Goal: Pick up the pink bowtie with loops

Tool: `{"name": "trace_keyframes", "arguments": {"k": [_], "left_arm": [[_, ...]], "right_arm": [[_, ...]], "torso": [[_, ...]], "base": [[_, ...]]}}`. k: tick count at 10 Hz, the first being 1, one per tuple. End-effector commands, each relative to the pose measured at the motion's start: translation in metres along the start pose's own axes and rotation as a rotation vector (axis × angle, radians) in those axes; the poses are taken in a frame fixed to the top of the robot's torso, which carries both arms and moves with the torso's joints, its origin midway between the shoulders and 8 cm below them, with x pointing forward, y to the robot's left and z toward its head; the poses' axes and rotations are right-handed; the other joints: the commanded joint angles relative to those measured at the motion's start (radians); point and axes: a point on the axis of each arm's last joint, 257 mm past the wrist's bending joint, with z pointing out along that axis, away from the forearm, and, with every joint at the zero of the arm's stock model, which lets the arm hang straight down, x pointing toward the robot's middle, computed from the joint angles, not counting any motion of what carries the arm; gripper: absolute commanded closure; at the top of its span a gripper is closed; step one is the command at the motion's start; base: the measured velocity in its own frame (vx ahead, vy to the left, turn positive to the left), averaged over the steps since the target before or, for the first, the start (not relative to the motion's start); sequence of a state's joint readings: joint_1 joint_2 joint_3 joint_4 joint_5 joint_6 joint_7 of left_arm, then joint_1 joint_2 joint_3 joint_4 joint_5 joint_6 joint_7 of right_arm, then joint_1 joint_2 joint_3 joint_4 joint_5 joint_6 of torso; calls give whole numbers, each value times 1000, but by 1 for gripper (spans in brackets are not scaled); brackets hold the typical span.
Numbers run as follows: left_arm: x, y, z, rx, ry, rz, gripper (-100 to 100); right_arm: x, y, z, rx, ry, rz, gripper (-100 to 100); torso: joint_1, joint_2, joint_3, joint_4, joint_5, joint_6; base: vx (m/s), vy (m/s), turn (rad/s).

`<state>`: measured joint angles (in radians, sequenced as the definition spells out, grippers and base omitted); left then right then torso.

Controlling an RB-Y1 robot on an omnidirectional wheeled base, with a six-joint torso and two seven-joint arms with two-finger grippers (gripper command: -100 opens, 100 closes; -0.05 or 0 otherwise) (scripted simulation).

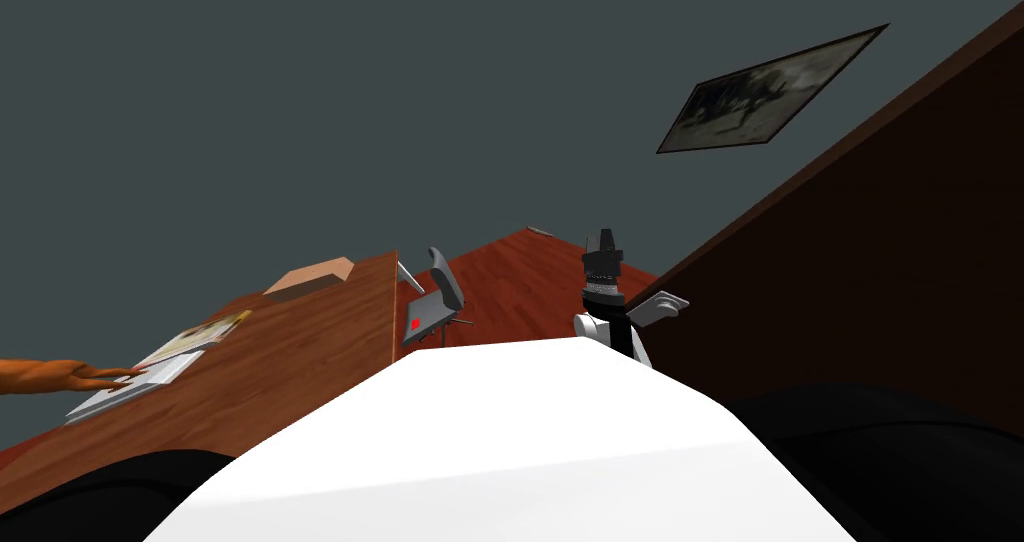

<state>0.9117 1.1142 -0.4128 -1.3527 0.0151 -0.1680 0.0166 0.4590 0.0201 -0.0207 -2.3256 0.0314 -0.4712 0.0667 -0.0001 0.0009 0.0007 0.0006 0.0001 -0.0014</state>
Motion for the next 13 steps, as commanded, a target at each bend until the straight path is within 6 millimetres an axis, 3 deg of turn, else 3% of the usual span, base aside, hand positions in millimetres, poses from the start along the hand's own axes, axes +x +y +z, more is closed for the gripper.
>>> {"name": "trace_keyframes", "arguments": {"k": [1,3,4,5,9,10,11,13], "left_arm": [[7,0,7,-4,-2,-9,-100],[17,-1,17,-7,-2,-20,-100],[12,-1,15,-5,-2,-16,-100],[13,-1,16,-6,-2,-16,100],[13,-1,15,-5,-2,-17,100],[13,-1,15,-5,-2,-17,0],[7,0,7,-4,-2,-9,100],[2,0,2,-1,-1,-2,100]], "right_arm": [[0,0,0,0,0,0,0],[0,0,0,0,0,0,0],[0,0,0,0,0,0,0],[0,0,0,0,0,0,0],[0,0,0,0,0,0,0],[0,0,0,0,0,0,0],[0,0,0,0,0,0,0],[0,0,0,0,0,0,0]], "torso": [[0,0,0,0,0,0],[1,-1,-1,0,0,0],[2,-2,-1,0,1,0],[1,-1,-1,0,0,0],[2,-1,-1,0,2,1],[2,-1,-1,0,2,1],[2,-1,-1,0,2,1],[-1,-1,0,0,1,0]], "base": [[7,18,-51],[11,35,-84],[6,17,-16],[0,0,0],[0,0,0],[0,0,0],[0,-20,100],[-11,-33,57]]}}
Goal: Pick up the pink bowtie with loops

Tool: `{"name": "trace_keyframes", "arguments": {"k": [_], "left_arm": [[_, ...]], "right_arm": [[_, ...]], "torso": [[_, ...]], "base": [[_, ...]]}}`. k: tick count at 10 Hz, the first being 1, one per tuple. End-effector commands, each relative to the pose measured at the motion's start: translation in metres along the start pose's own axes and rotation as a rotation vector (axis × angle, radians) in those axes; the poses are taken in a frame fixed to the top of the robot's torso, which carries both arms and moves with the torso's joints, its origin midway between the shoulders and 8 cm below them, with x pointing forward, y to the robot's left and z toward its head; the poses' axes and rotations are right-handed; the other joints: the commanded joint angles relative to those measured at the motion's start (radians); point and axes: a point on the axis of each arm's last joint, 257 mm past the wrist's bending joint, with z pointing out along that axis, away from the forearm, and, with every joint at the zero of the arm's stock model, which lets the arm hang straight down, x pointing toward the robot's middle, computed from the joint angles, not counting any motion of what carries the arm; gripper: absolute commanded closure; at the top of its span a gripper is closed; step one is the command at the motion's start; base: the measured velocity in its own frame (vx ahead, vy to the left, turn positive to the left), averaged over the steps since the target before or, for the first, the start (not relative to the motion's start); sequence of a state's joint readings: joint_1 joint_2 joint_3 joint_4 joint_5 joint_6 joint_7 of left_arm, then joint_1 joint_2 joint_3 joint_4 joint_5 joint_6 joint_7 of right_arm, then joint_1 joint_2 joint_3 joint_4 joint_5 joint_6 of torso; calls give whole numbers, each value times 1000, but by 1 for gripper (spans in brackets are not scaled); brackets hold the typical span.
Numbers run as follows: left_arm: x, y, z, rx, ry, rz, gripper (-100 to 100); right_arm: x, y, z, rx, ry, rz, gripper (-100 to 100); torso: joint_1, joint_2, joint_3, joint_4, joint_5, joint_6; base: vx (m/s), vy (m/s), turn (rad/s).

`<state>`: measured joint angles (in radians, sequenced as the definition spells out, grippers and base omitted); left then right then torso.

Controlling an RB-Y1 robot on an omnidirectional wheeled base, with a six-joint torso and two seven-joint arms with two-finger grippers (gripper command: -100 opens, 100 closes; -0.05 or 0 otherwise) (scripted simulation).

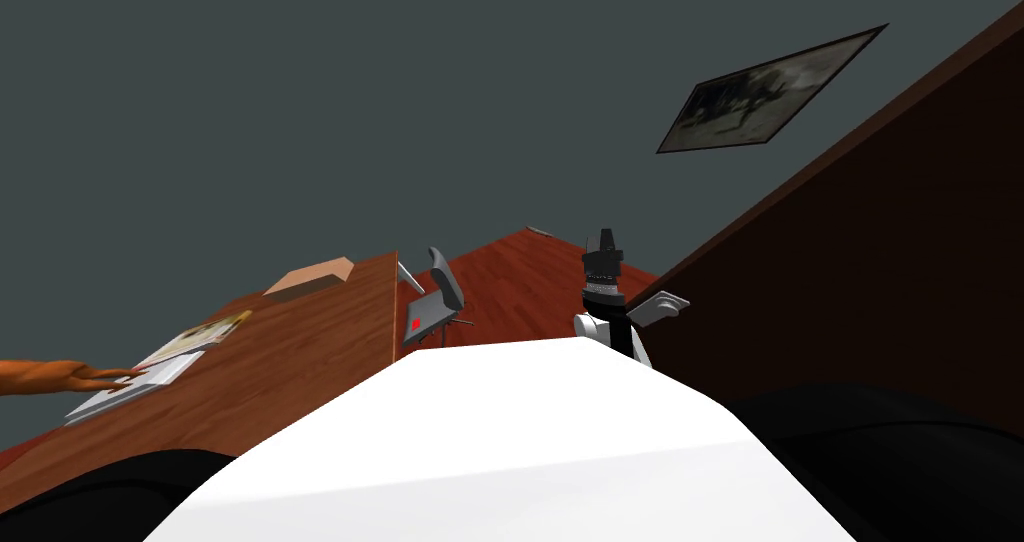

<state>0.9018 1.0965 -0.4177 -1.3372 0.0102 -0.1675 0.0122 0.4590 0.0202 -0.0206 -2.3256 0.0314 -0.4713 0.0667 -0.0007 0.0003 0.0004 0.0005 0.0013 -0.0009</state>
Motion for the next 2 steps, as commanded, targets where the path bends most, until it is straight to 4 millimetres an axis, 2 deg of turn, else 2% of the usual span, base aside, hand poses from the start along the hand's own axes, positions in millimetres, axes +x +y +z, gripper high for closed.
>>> {"name": "trace_keyframes", "arguments": {"k": [1,2], "left_arm": [[0,0,0,0,0,0,100],[0,0,0,0,0,0,0]], "right_arm": [[0,0,0,0,0,0,0],[0,0,0,0,0,0,0]], "torso": [[0,0,0,0,0,0],[1,0,0,0,0,0]], "base": [[-5,-10,4],[0,0,0]]}}
